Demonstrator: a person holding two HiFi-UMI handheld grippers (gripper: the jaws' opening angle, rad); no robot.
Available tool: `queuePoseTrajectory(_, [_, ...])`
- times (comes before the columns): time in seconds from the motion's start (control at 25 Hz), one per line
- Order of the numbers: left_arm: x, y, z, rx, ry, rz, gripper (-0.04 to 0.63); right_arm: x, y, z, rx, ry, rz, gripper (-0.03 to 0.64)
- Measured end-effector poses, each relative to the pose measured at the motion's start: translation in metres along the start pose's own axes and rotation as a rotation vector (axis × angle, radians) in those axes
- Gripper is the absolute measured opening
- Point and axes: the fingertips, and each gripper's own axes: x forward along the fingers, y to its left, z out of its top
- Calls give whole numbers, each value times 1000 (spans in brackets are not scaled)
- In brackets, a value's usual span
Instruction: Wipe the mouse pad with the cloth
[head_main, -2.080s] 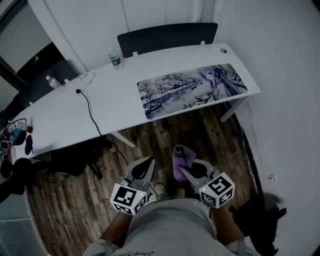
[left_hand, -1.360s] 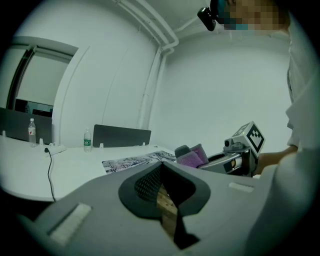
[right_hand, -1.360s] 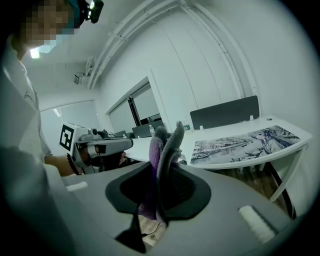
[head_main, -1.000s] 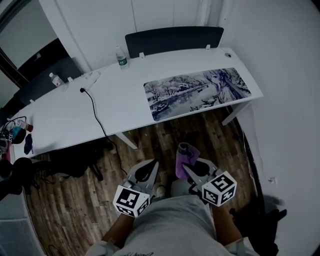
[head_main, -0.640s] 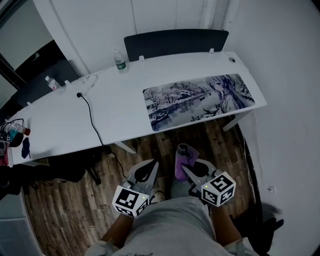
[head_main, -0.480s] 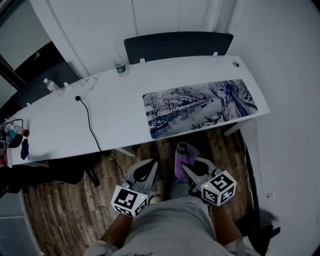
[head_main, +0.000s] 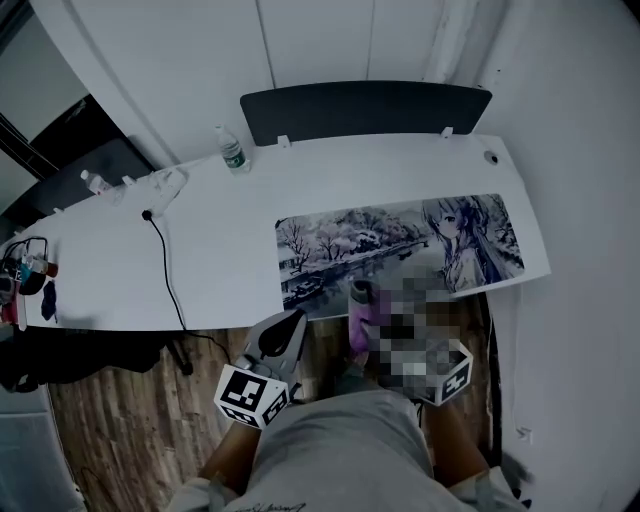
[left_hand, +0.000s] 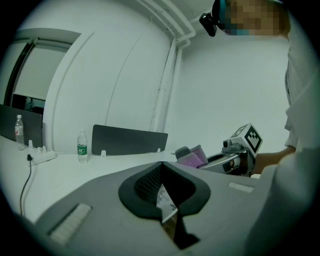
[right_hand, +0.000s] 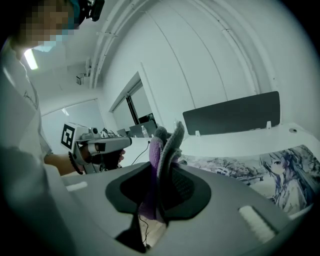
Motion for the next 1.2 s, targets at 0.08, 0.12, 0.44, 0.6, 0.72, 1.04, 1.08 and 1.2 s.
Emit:
queuePoseTrajectory(0.08, [19, 3, 6, 6, 1, 20, 20, 3, -20, 7, -1, 6, 21, 94])
queuePoseTrajectory(0.12, [28, 5, 9, 6, -1, 31, 20, 4, -30, 11, -2, 9, 29, 95])
queuePoseTrajectory(0.44, [72, 10, 24, -5, -1, 82, 20, 6, -79, 27, 15, 13, 60, 95])
queuePoseTrajectory(0.6, [74, 14, 24, 5, 19, 112, 20, 16, -86, 26, 38, 34, 79, 95])
queuePoseTrajectory(0.72, [71, 24, 18, -10, 35, 131, 20, 27, -83, 27, 53, 50, 95, 95])
queuePoseTrajectory(1.04, [76, 62, 10, -36, 46, 142, 20, 66, -85, 36, 55, 80, 83, 95])
queuePoseTrajectory(1.08, [76, 69, 9, -38, 49, 144, 20, 72, -84, 37, 56, 86, 83, 95])
queuePoseTrajectory(1.2, [77, 89, 9, -45, 50, 149, 20, 92, -79, 41, 56, 101, 91, 95])
